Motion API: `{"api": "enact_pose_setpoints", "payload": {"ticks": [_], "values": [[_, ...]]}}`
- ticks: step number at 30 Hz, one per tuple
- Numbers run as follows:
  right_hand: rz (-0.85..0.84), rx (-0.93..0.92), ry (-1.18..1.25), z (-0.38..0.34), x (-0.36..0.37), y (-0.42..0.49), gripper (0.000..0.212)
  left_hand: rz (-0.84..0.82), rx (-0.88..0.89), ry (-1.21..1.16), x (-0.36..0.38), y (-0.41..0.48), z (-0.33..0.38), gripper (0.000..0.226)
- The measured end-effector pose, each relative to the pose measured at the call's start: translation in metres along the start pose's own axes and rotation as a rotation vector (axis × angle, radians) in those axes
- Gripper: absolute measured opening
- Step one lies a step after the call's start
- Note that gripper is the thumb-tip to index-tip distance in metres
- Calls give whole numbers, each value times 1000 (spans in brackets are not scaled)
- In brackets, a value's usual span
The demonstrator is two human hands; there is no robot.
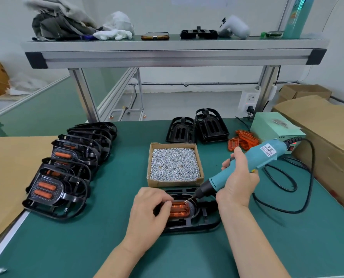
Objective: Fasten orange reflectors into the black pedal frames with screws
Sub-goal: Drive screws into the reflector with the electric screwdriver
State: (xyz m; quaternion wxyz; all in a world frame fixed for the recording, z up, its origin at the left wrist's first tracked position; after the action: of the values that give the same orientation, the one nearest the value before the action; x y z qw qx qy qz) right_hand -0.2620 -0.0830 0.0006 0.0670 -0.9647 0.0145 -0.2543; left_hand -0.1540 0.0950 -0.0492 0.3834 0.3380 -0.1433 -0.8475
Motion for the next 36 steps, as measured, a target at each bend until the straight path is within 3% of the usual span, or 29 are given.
{"api": "enact_pose_setpoints", "payload": {"ticks": [6,15,31,36], "values": [[-56,-144,-58,-4,4,-12,22,-118,144,83,7,-10,-5,20],[-169,-329,-134,-5,8,-29,27,-166,120,110,10,-11,-6,22],[-234,-402,-163,5,14,-28,32,-163,125,114,11,-11,-8,22],[-271,-401,-181,4,19,-29,25,-160,137,111,10,-10,-7,21]]}}
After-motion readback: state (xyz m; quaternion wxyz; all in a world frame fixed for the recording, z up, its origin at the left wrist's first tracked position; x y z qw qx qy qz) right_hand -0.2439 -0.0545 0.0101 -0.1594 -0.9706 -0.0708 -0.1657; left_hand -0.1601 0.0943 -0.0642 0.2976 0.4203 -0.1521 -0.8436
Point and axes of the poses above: each hand's wrist, its own y-axis towards the middle knuckle, its own x-axis out of the palm, z = x × y, the point moved 2 cm from there along y, towards the middle knuckle, and after that the axes turned 7 degrees about -y, right-handed, at the moved point
